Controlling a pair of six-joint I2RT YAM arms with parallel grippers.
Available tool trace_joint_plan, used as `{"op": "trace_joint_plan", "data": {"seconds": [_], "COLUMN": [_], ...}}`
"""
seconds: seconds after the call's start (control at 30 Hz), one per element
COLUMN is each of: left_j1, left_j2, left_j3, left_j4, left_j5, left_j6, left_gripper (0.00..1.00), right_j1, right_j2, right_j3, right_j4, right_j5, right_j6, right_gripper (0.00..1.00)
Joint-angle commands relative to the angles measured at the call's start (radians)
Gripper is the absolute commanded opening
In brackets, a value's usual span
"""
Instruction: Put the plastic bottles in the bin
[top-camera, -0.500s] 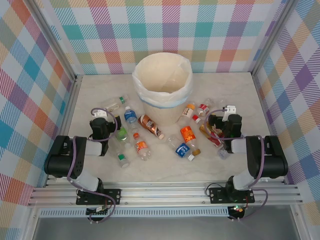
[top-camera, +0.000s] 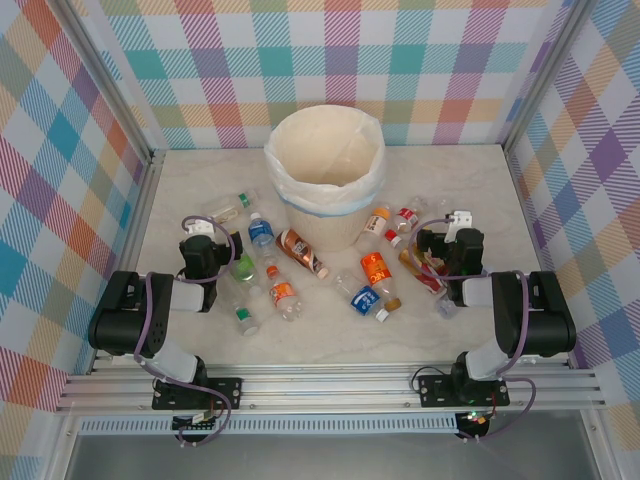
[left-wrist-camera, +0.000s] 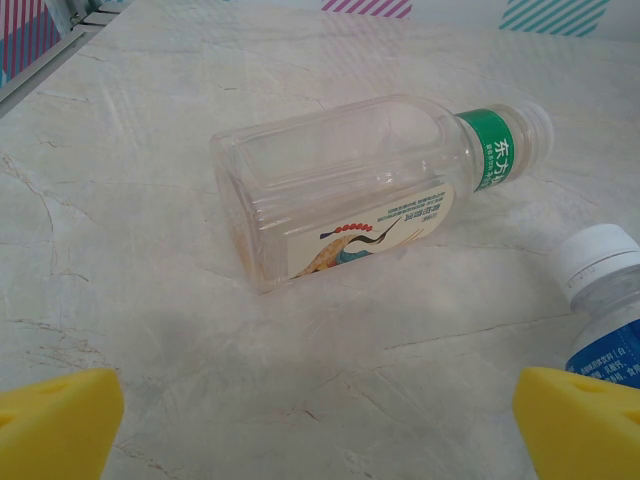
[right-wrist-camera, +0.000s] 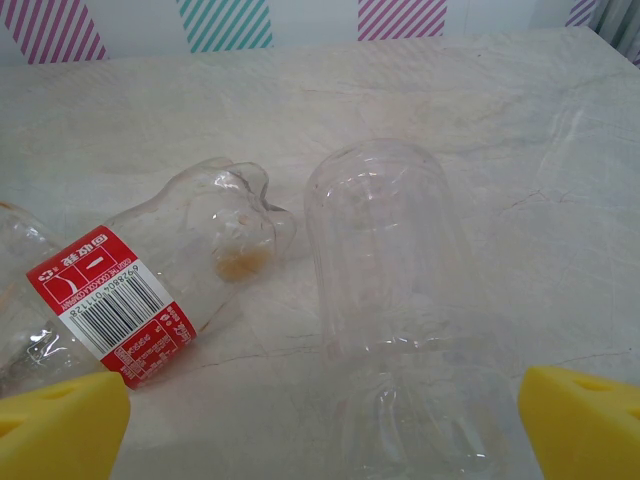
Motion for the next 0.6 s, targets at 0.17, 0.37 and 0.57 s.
{"op": "trace_joint_plan", "data": {"seconds": [0.17,0.37,0.57], "left_j1": [-0.004,-0.005,-0.004], "left_j2": [-0.004,-0.005,-0.015], "left_j3": [0.014,0.014,0.018], "left_j4": [-0.016,-0.016,-0.029], "left_j5": [0.011,0.010,0.015], "left_j6": [0.010,0.010,0.012], "left_gripper": [1.00,1.00,1.00], "right_j1": [0.007,0.007,0.005], "right_j2": [0.002,0.002,0.000], "right_j3": [-0.003,-0.002,-0.003], "right_j4": [0.023,0.022,0.023], "right_j5": [0.005,0.003,-0.001], "right_j6": [0.014,0.014,0.014], "right_gripper": [1.00,1.00,1.00]}}
